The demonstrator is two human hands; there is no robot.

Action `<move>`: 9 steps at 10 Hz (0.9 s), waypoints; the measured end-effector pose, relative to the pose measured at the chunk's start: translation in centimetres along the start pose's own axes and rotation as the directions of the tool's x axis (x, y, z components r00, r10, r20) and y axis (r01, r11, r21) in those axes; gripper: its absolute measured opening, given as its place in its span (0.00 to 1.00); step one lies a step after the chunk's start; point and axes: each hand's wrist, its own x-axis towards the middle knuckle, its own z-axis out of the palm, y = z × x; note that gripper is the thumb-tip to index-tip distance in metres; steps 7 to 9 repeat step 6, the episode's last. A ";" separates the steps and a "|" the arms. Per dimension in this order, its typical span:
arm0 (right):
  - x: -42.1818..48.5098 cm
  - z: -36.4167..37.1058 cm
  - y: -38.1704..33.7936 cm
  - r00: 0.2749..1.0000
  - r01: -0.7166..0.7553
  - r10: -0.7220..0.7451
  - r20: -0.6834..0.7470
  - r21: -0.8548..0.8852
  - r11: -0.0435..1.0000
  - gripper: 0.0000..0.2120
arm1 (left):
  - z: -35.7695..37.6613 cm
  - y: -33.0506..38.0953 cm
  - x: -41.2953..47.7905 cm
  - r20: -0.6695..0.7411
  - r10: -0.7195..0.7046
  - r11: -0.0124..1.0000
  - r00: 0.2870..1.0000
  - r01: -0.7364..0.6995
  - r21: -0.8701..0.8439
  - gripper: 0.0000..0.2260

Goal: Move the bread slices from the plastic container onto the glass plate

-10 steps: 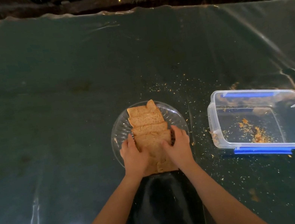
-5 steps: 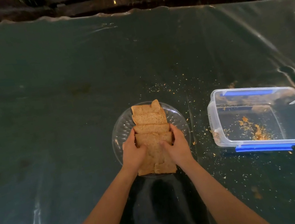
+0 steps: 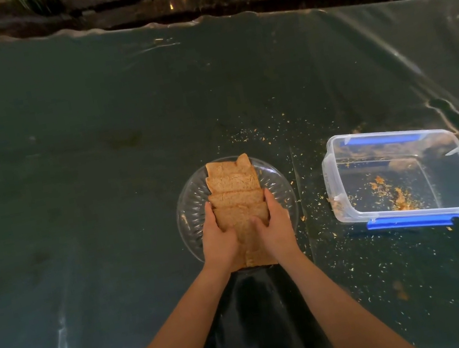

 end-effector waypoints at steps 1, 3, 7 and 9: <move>0.1 -0.1 -0.1 1.000 -0.017 0.017 0.008 -0.007 1.000 0.31 | 0.0 0.1 -0.2 0.015 -0.021 1.000 1.000 0.021 0.004 0.34; 0.1 -0.1 0.0 0.997 -0.045 0.045 0.062 -0.013 0.999 0.33 | -0.1 -0.2 -0.2 0.038 -0.019 1.000 0.999 0.018 0.025 0.35; 0.3 -0.9 -0.4 0.993 -0.055 0.058 0.099 -0.032 0.998 0.33 | -1.3 0.0 0.0 0.019 0.048 0.998 0.999 -0.048 0.036 0.36; 0.3 -0.9 -0.4 0.993 -0.055 0.058 0.099 -0.032 0.998 0.33 | -1.3 0.0 0.0 0.019 0.048 0.998 0.999 -0.048 0.036 0.36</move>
